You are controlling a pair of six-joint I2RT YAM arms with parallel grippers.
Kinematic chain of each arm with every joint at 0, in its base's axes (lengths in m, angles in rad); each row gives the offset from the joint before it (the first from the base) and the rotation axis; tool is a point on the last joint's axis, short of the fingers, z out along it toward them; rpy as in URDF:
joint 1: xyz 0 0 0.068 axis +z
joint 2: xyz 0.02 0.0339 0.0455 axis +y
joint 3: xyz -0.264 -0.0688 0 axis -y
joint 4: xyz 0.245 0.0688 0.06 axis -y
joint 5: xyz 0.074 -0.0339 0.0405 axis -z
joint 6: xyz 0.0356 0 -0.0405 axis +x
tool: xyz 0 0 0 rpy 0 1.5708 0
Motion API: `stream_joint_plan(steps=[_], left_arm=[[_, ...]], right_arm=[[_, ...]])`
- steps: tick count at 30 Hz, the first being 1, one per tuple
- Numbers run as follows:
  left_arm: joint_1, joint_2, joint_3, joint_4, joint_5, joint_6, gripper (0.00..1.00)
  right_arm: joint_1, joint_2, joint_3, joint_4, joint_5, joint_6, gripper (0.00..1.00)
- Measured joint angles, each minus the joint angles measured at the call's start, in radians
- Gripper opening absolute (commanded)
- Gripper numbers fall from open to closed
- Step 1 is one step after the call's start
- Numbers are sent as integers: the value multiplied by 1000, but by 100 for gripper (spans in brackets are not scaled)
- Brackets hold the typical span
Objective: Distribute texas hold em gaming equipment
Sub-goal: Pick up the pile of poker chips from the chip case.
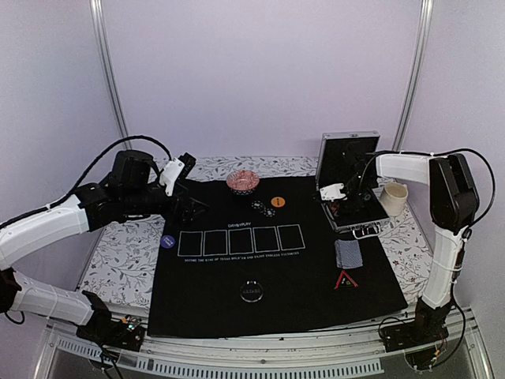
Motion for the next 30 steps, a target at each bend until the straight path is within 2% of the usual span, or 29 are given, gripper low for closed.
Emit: stream_joint_plan(steps=[11,22,30], left_arm=[[8,2,0,0,0,0,92],[10,2,0,0,4,0,92],[10,2,0,0,5,0,92]], right_arm=[[0,31,-24,50,51,-25,50],[21,-45,-157,132,96,-37,49],[28,-52,-174,145,116,-39,50]])
